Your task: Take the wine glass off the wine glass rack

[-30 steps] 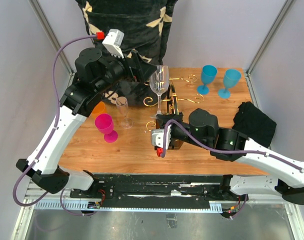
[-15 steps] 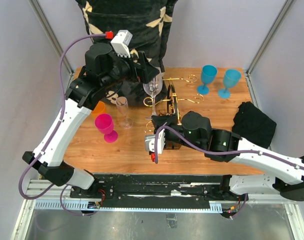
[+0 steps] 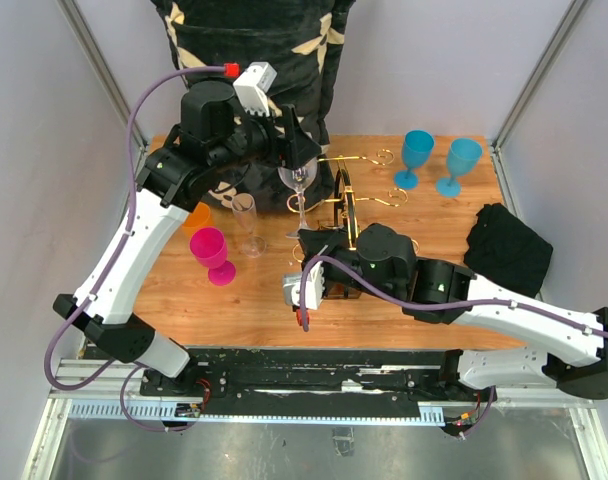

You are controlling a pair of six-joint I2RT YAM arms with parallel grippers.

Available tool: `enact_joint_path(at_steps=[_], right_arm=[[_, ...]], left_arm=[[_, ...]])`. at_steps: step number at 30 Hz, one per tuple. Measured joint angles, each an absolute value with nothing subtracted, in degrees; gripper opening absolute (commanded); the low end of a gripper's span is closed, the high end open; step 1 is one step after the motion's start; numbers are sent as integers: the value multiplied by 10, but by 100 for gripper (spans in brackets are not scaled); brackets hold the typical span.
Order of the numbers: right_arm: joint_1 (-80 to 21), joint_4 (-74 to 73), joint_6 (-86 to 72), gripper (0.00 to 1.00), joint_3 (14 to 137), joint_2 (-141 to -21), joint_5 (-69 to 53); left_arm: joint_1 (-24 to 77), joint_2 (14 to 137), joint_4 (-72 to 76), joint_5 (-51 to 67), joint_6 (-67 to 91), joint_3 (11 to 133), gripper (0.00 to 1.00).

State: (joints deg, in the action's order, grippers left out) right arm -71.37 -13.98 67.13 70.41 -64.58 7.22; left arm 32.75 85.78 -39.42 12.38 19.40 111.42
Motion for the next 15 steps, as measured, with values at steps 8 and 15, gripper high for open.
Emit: enact_joint_path(at_steps=[8,15], right_arm=[[-714,-135,680,10,697,-649,91],[-715,-95,692,51,684,-649,106]], left_arm=[[331,858,-396,126,197,1117,56],[331,858,-396,118,198,1119,57]])
